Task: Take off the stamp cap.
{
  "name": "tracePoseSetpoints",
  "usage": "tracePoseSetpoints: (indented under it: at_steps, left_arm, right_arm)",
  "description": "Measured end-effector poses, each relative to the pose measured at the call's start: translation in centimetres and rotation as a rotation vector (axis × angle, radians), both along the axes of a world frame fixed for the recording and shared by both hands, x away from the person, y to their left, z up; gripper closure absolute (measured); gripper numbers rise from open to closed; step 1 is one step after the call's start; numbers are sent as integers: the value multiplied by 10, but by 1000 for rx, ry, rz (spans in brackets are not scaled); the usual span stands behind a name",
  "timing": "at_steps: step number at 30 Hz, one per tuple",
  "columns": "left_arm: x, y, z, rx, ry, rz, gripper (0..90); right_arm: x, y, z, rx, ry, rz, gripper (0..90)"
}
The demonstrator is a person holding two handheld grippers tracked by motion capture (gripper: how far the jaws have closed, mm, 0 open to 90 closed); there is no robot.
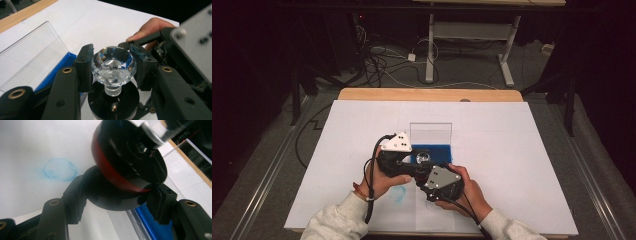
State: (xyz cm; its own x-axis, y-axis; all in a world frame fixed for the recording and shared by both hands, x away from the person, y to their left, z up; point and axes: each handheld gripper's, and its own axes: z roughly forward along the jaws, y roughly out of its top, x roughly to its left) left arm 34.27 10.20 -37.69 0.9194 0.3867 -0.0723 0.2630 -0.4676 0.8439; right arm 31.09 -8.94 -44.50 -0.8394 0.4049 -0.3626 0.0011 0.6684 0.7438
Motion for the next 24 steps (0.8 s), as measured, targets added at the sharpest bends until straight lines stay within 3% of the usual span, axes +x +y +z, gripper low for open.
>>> tracePoseSetpoints:
  at_steps: [10,17,24]
  left_arm:
    - [0,2,1,38,-25,22,550]
    - [0,7,1,82,-49,42,550]
    - [4,18,-3,98,-65,82,550]
  right_arm:
    - [2,-4,-5,-39,36,3,391]
    - [10,-27,5,3,51,-55,390]
    - [14,-46,18,54,39,-112,390]
